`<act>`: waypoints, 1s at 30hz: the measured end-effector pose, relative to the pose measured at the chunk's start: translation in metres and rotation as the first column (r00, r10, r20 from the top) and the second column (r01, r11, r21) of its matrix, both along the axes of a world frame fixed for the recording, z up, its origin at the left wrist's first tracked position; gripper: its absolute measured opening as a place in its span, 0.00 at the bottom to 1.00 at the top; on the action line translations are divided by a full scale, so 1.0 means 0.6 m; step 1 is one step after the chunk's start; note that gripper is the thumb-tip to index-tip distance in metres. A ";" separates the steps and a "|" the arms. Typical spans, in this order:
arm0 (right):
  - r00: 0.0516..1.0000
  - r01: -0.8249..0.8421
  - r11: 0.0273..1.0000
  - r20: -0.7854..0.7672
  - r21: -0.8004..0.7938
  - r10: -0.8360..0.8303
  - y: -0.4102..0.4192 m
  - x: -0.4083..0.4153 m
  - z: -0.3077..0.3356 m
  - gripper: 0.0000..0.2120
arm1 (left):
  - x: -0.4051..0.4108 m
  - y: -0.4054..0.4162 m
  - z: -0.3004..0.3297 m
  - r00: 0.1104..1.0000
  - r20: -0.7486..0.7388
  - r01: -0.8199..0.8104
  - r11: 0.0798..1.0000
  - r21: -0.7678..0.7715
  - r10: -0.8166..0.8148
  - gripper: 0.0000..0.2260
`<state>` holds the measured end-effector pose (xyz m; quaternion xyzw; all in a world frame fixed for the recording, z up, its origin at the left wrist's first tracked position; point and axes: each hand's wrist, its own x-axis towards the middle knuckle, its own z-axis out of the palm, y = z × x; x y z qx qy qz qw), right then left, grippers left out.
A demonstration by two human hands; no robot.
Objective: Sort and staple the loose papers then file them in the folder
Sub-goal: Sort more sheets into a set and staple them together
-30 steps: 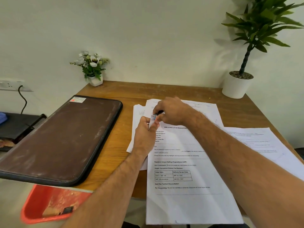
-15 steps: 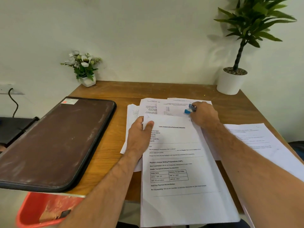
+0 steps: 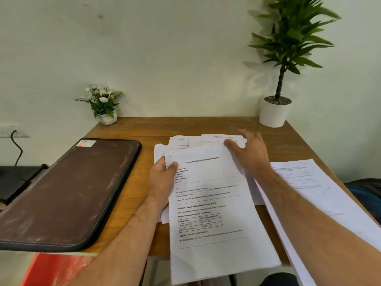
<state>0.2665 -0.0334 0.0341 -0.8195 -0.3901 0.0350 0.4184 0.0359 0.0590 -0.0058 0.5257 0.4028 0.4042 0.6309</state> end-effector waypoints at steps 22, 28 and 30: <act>0.683 -0.114 0.979 -0.702 0.167 0.199 -0.258 0.022 0.160 0.13 | 0.052 -0.154 0.199 0.935 -0.024 0.346 0.927 -0.148 -0.353 0.08; 0.745 -0.134 0.989 -0.651 0.068 0.145 -0.341 0.098 0.121 0.12 | 0.125 -0.234 0.146 0.945 -0.027 0.316 0.930 -0.187 -0.326 0.08; 0.860 -0.086 0.994 -0.508 -0.066 0.041 -0.357 0.124 0.111 0.13 | 0.149 -0.252 0.128 0.940 -0.071 0.316 0.930 -0.189 -0.334 0.08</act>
